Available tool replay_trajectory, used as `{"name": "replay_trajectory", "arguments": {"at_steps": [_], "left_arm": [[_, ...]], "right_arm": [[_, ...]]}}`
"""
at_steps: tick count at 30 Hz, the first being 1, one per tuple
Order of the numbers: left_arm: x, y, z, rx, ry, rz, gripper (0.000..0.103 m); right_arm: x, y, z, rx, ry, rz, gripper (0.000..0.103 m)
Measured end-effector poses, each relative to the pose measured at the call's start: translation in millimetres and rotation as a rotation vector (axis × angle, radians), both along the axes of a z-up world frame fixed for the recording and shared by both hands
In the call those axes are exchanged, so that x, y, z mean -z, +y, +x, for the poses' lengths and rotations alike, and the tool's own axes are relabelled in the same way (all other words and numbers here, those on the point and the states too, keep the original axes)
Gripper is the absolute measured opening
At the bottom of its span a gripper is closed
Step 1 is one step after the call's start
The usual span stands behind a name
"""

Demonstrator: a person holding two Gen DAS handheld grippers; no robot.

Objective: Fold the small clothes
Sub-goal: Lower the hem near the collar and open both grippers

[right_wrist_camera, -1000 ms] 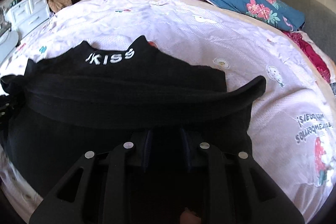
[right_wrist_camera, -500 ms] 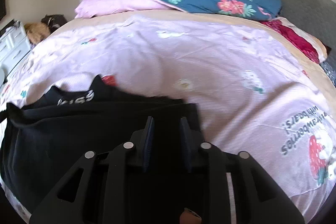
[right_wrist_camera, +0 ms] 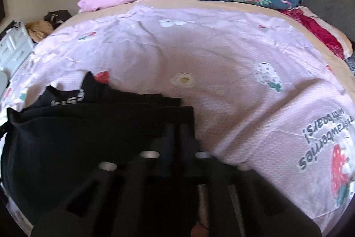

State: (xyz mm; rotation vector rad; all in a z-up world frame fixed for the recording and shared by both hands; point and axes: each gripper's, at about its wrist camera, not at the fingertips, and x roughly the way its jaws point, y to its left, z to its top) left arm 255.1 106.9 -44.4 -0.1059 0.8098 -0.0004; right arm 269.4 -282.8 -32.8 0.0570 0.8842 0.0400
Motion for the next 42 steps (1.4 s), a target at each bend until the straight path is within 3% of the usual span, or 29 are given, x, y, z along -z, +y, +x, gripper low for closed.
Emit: {"name": "replay_trajectory", "arguments": {"at_steps": [3,9,14,22,34,42], "left_arm": [[-11.8,2.0,-5.9,-0.004,-0.051,-0.011,0.004],[-41.0,15.8,-19.6,-0.027,-0.137,-0.056,0.003],[-39.0,15.2,-12.2,-0.037,-0.159,-0.042,0.003],[-17.8,13.8,2.1,-0.058,-0.094,-0.007,0.003],[-13.3,13.5,2.4,-0.068,-0.071,0.008,0.004],[-10.8,10.9,2.8,-0.068,-0.053,0.016,0.007]], "right_arm": [[-10.7,2.5,-6.6,-0.016,-0.039,-0.005,0.002],[-46.7,-17.5,-19.0,0.037,-0.169,0.117,0.002],[-56.2,-27.5,-14.9,0.077,-0.224,0.151,0.002],[-37.4,-21.0,-0.6,0.086,-0.165,0.094,0.002],[-28.5,-18.0,0.2,0.093,-0.141,0.070,0.002],[-22.9,-10.9,0.8,0.103,-0.124,-0.009,0.002]]}}
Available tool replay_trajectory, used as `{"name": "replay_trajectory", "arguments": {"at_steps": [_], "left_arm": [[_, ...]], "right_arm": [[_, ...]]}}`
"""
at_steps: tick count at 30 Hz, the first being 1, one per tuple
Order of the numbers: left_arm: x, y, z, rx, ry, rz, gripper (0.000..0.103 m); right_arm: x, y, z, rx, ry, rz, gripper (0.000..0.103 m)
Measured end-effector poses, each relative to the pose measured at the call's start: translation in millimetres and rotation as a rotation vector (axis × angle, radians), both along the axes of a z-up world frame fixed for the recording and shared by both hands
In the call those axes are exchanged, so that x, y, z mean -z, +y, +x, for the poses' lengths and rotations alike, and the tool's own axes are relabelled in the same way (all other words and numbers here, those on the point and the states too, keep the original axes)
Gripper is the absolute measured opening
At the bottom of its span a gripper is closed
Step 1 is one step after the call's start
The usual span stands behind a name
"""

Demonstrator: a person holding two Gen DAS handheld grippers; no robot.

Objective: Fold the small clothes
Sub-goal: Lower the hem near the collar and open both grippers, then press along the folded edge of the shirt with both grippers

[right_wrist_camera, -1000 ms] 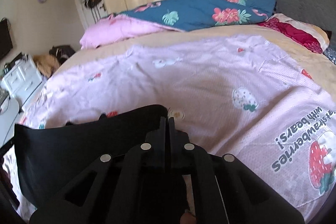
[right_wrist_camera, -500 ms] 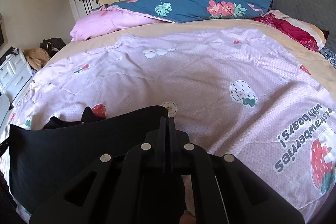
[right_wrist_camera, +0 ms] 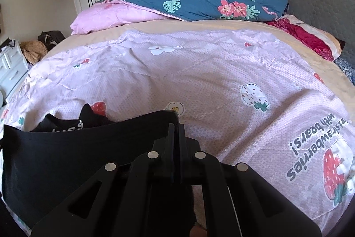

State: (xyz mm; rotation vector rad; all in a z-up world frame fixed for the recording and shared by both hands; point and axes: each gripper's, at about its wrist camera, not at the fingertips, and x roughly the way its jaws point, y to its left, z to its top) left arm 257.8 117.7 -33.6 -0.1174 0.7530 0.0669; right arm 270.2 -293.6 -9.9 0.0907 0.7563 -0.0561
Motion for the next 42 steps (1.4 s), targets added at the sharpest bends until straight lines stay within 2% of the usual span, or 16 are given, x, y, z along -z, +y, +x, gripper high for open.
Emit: {"name": "replay_trajectory", "arguments": {"at_steps": [2,6,8,10,13,14,16,20,24,25,27,29,34,38,42], "left_arm": [[0.6,0.2,0.1,-0.002,0.006,0.002,0.009],[-2.5,1.0,-2.2,-0.011,0.004,0.008,0.009],[-5.3,1.4,-4.3,-0.019,-0.004,0.019,0.014],[-9.8,3.1,-8.0,-0.030,-0.012,0.023,0.019],[-16.7,4.3,-14.2,-0.041,-0.024,0.025,0.024],[-19.2,4.2,-16.4,-0.039,-0.028,0.023,0.029],[-23.6,2.3,-21.7,-0.034,-0.033,0.023,0.039],[-29.3,-6.2,-35.4,-0.010,-0.033,0.031,0.052],[-29.9,-17.0,-55.3,0.021,-0.034,0.008,0.061],[-29.2,-19.5,-58.8,0.033,-0.030,-0.006,0.065],[-28.6,-26.3,-64.4,0.057,-0.018,-0.025,0.067],[-27.8,-34.5,-67.6,0.078,-0.014,-0.026,0.067],[-9.2,-48.4,-73.0,0.125,0.061,-0.056,0.072],[18.8,-49.9,-71.7,0.115,0.187,-0.105,0.073],[31.4,-44.5,-76.5,0.097,0.207,-0.153,0.076]], "right_arm": [[-0.8,-1.4,-0.9,0.014,-0.002,-0.020,0.003],[-4.3,-7.6,-3.2,0.027,0.003,0.015,0.004],[-8.7,-6.8,-6.5,0.021,-0.007,0.013,0.006],[-13.2,-3.6,-10.8,0.010,-0.015,0.006,0.017],[-19.1,3.5,-17.1,-0.014,-0.025,-0.014,0.020],[-21.0,6.3,-19.5,-0.022,-0.027,-0.022,0.021],[-23.7,12.9,-25.8,-0.039,-0.030,-0.037,0.033],[-24.7,25.3,-44.1,-0.077,-0.024,-0.052,0.035],[-23.7,39.5,-64.4,-0.125,-0.011,-0.078,0.045],[-24.2,44.0,-69.8,-0.138,-0.011,-0.089,0.050],[-25.1,51.1,-76.8,-0.161,-0.008,-0.094,0.056],[-25.9,56.4,-81.9,-0.173,-0.009,-0.097,0.056],[-17.1,60.4,-96.9,-0.201,0.034,-0.064,0.058],[-2.6,60.5,-103.5,-0.199,0.092,-0.058,0.060],[13.8,58.0,-106.9,-0.189,0.163,-0.035,0.060]]}}
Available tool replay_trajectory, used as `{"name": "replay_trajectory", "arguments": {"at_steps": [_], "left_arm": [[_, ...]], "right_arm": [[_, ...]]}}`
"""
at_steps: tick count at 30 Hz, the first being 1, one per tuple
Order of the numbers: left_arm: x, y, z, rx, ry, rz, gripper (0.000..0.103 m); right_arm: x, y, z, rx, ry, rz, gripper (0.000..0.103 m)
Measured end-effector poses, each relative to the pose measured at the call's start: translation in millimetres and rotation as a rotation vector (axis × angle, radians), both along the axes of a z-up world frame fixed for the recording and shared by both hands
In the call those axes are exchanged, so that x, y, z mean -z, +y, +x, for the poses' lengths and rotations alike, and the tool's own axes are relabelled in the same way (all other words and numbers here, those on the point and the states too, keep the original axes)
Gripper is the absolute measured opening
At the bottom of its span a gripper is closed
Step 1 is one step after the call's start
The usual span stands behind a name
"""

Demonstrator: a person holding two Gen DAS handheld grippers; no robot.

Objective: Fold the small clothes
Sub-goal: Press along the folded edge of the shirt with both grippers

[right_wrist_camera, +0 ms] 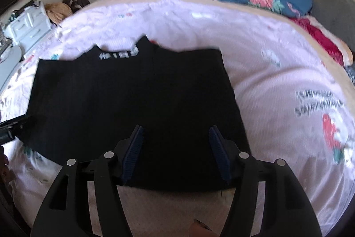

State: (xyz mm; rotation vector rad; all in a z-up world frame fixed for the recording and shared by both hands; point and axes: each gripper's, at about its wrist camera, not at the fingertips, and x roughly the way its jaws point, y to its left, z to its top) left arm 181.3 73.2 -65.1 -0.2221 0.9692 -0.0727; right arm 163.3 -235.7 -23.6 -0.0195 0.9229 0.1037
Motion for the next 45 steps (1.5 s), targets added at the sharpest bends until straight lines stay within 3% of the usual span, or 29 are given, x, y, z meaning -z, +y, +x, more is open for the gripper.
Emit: {"name": "replay_trajectory", "arguments": {"at_steps": [3,9,19,24,31,45], "left_arm": [[1.7,-2.5,-5.7,0.002,-0.001,0.017,0.076],[3.0,-12.7,-12.9,0.011,-0.011,0.088,0.076],[1.7,-19.8,-30.7,0.015,-0.036,0.164,0.076],[-2.1,-21.2,-36.8,0.009,-0.049,0.163,0.077],[-16.2,-17.3,-50.2,-0.009,-0.083,0.128,0.093],[-33.4,-20.6,-75.2,-0.001,-0.119,0.110,0.094]], "right_arm": [[13.3,-5.6,-4.0,0.036,0.040,0.007,0.070],[19.3,-7.1,-15.0,0.051,0.039,0.012,0.071],[15.8,-10.9,-31.7,0.080,0.010,0.042,0.086],[12.3,-15.0,-40.4,0.093,-0.014,0.069,0.096],[4.5,-29.2,-53.6,0.143,-0.052,0.145,0.099],[-18.1,-23.9,-82.4,0.127,-0.166,0.143,0.099]]}}
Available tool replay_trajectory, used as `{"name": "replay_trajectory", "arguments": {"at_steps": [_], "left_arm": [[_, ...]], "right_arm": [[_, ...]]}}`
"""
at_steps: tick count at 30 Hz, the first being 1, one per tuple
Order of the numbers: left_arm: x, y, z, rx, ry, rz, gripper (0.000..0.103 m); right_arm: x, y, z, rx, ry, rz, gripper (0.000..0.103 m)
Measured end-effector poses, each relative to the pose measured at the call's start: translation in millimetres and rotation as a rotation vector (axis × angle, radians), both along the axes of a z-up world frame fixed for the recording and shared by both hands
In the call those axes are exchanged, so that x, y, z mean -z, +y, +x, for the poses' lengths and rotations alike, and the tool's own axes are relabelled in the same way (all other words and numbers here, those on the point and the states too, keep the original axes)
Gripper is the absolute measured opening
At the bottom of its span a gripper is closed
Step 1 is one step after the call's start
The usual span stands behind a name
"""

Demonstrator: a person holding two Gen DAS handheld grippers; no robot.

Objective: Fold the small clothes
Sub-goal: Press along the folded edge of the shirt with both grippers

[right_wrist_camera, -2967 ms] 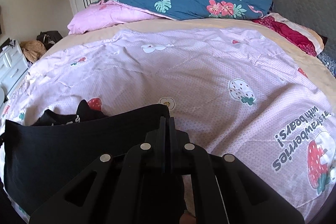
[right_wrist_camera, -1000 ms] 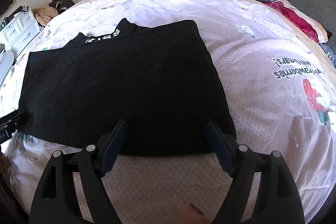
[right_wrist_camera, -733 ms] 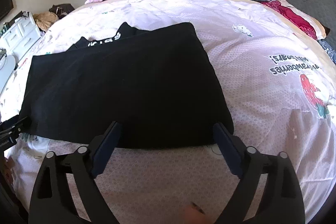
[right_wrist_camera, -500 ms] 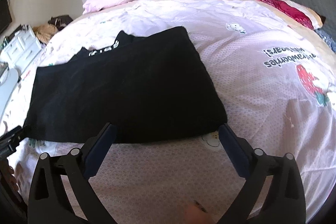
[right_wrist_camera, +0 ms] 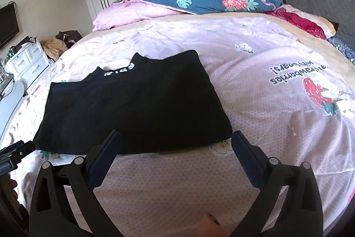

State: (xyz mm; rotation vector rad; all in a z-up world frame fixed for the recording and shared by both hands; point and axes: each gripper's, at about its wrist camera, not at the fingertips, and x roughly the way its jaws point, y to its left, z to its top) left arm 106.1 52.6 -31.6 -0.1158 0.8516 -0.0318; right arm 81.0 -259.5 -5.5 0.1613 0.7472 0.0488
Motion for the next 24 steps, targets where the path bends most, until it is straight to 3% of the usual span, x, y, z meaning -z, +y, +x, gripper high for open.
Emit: {"name": "replay_trajectory", "arguments": {"at_steps": [12,24], "left_arm": [[-12.1,17.8,-17.8,-0.032,-0.020,-0.006,0.094],[-20.2,56.5,-26.9,-0.127,-0.046,-0.004,0.094]], "right_arm": [[-15.7,25.0,-23.4,-0.044,-0.054,-0.070,0.099],[-25.2,65.9,-37.7,-0.146,-0.085,-0.125,0.099]]}}
